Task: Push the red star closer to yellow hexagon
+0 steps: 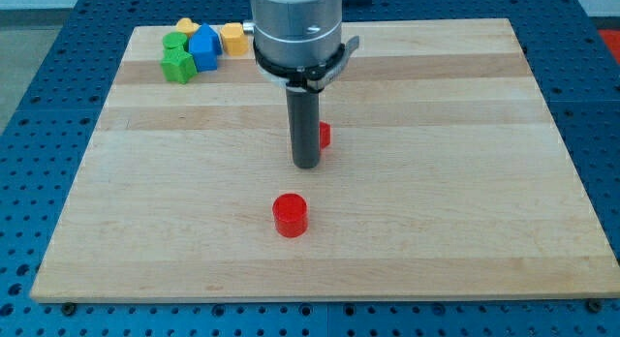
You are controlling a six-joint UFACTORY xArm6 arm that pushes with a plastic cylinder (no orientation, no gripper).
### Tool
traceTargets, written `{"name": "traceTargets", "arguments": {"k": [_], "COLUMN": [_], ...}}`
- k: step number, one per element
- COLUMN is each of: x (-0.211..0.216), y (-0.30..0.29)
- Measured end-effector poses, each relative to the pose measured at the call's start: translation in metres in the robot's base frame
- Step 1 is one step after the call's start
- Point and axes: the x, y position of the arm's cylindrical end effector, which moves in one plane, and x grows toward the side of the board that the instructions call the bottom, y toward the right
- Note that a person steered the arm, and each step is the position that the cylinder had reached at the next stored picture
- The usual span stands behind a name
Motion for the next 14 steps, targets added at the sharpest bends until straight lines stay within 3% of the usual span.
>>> {"name": "traceTargets", "arguments": {"k": [3,7,10,14], "x": [-0.048,-0.021,-0.063,-0.132], "y": [0.060,-0.035,-0.081,-0.094]}}
